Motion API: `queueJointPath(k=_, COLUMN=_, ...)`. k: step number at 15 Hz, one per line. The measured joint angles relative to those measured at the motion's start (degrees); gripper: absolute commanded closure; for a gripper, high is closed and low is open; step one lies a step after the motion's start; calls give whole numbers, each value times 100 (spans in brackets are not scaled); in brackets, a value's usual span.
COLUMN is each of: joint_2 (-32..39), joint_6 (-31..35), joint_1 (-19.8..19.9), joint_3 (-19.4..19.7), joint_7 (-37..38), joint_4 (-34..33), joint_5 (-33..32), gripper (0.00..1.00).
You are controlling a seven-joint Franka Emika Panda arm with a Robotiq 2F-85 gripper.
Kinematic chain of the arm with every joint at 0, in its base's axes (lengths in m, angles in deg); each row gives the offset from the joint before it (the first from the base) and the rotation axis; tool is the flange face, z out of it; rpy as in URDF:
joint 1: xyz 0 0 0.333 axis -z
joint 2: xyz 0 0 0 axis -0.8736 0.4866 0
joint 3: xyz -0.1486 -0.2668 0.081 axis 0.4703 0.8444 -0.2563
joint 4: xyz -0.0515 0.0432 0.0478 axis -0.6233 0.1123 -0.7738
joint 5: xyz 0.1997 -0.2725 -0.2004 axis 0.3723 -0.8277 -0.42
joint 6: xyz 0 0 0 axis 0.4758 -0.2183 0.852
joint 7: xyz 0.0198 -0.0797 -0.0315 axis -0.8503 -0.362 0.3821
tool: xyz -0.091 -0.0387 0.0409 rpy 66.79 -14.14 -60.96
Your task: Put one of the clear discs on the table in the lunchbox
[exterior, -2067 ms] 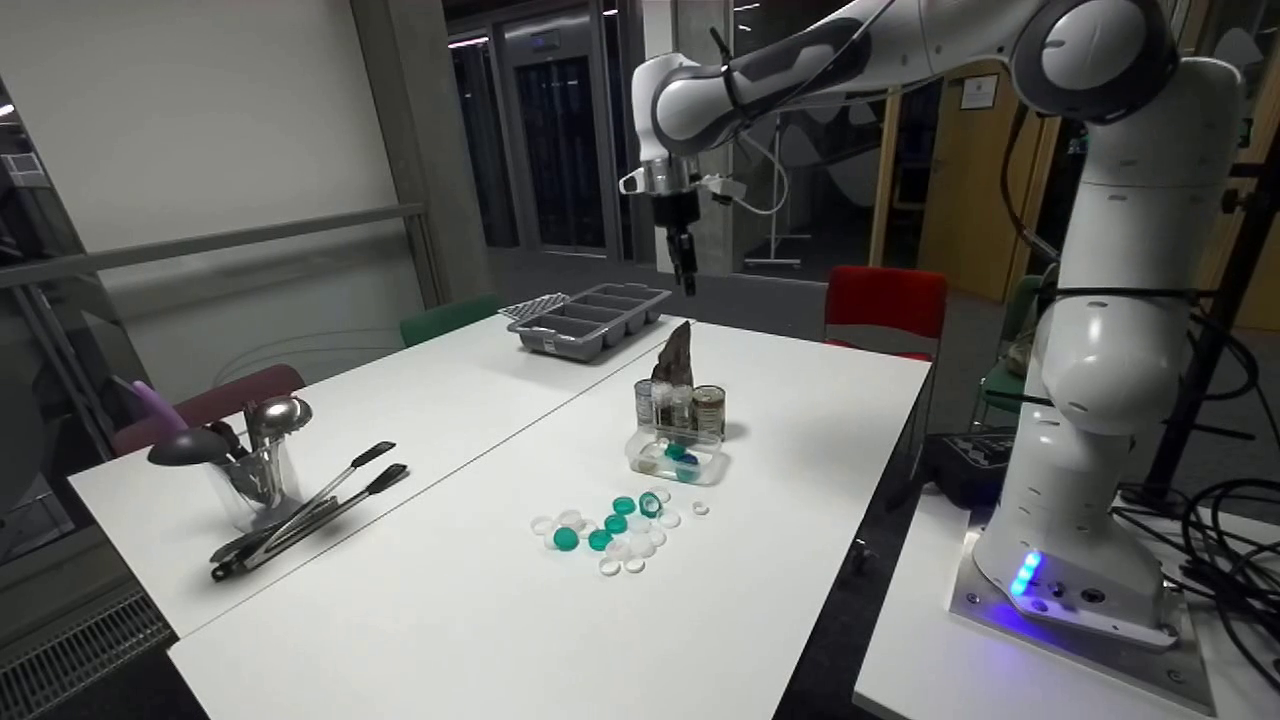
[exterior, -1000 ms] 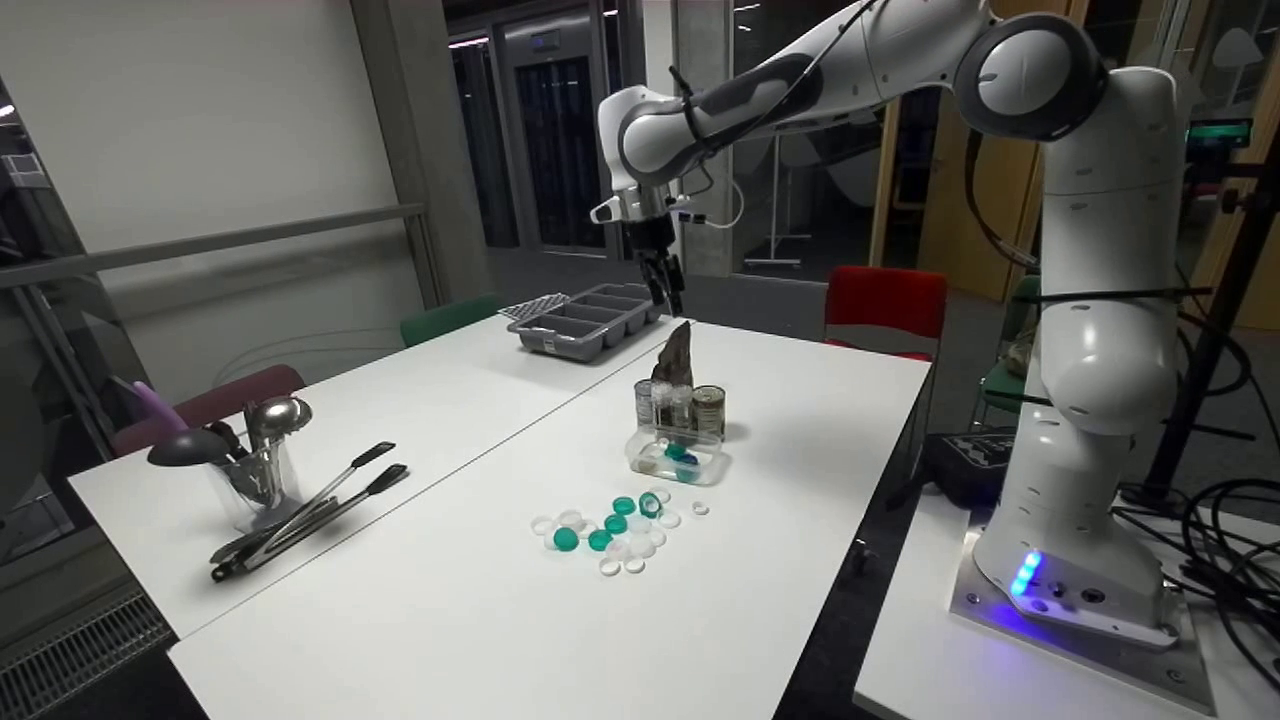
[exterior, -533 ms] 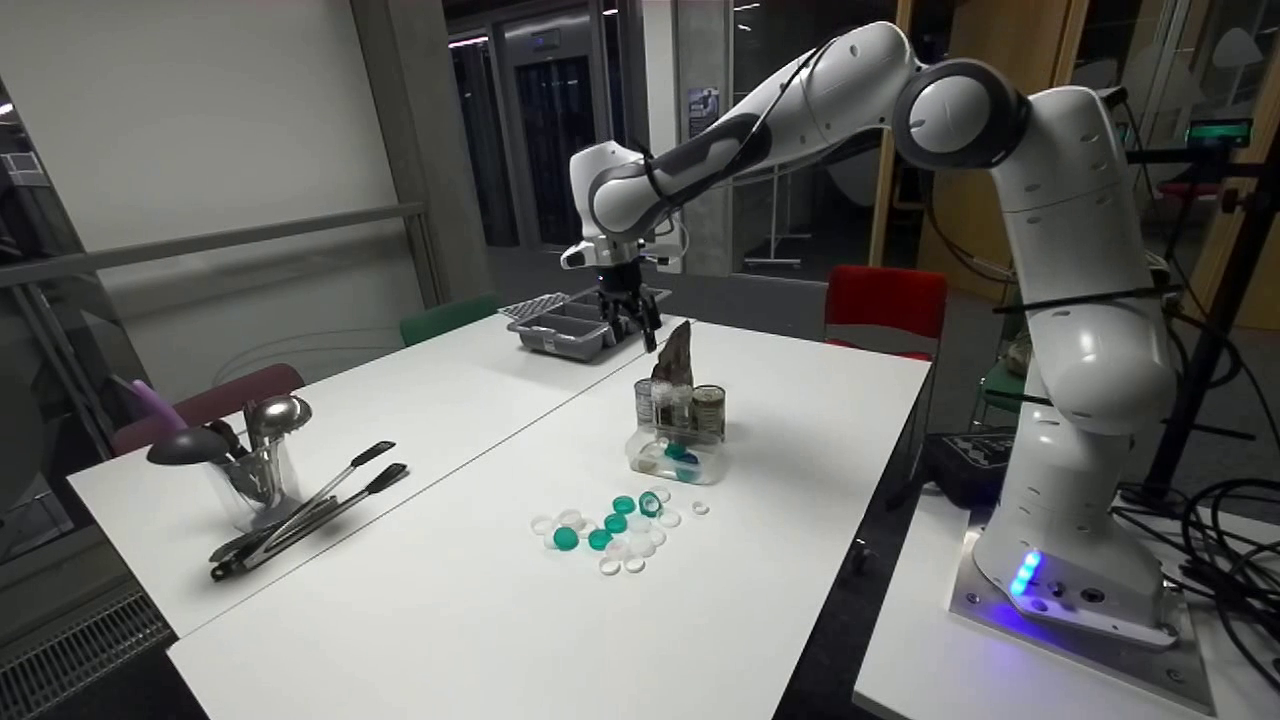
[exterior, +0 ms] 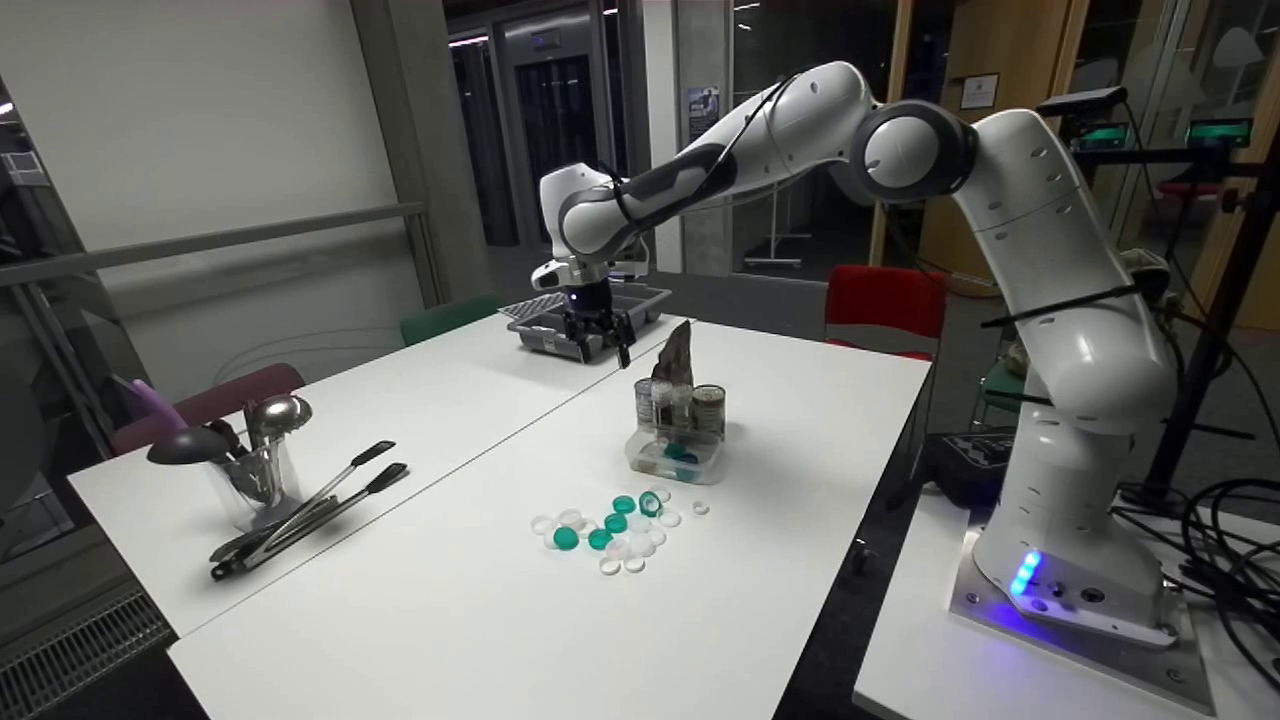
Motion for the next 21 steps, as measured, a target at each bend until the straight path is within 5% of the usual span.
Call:
queueJointPath(k=12, joint_2=409, joint_6=-150, joint_1=-86, joint_3=-59, joint_7=-148, joint_4=-302, joint_5=-16, gripper=0)
queueJointPath(k=21, joint_2=1149, joint_6=-152, joint_1=-632, joint_3=-265, joint_7=-906, joint_4=-768, joint_5=-523, gripper=0)
